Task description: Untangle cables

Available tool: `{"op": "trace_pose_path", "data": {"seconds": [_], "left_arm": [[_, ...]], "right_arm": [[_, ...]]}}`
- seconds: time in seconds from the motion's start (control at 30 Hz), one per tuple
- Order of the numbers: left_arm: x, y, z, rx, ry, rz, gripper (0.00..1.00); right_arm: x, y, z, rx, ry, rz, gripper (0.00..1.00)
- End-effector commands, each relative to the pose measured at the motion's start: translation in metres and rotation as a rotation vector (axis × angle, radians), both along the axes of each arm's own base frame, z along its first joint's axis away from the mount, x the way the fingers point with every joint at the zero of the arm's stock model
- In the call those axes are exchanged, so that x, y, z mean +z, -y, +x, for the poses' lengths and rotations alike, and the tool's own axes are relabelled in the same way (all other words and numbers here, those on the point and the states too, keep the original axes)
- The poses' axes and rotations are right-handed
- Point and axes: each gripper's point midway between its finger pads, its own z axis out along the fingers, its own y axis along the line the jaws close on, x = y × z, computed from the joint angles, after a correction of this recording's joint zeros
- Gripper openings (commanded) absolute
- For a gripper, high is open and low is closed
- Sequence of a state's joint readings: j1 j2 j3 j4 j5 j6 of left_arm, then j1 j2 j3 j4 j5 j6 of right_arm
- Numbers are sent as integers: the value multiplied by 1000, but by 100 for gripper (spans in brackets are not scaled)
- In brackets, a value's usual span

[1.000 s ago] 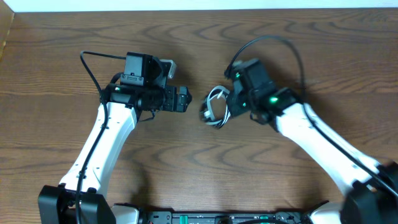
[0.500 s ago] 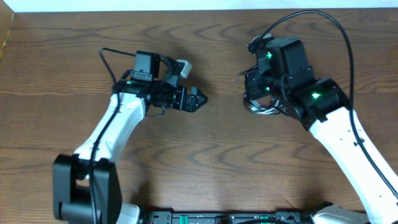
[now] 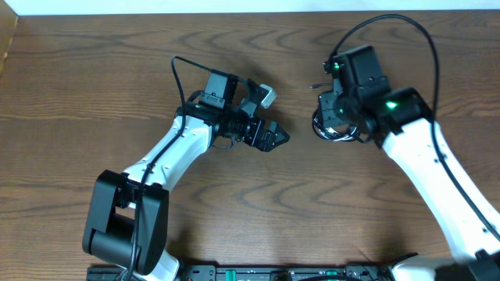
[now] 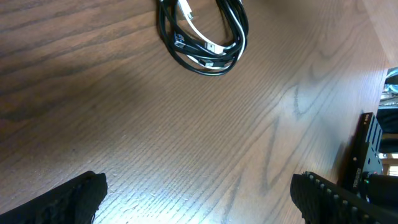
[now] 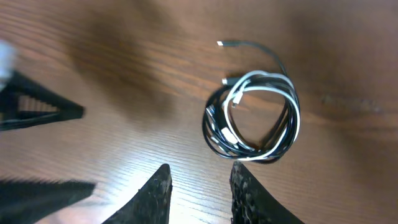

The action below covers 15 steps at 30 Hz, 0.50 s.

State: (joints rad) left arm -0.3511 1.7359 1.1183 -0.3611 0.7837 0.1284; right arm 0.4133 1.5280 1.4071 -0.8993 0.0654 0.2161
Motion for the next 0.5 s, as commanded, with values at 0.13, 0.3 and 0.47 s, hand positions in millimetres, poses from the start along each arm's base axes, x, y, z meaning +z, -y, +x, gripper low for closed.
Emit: {"op": "trace_pose_path", "data": {"seconds": [0.13,0.3,0.47], "left_arm": [[-14,-24,16,117,2,101,99],[-14,-37,24,156,-2,101,99],[-14,-41,27,168,-2,103,99]], "right_arm": [[-57,13,18,-143,-103,-84,29],[-88,15,30,-199,-138,-112,32],[-115,19,38,-237,-177,-122,34]]}}
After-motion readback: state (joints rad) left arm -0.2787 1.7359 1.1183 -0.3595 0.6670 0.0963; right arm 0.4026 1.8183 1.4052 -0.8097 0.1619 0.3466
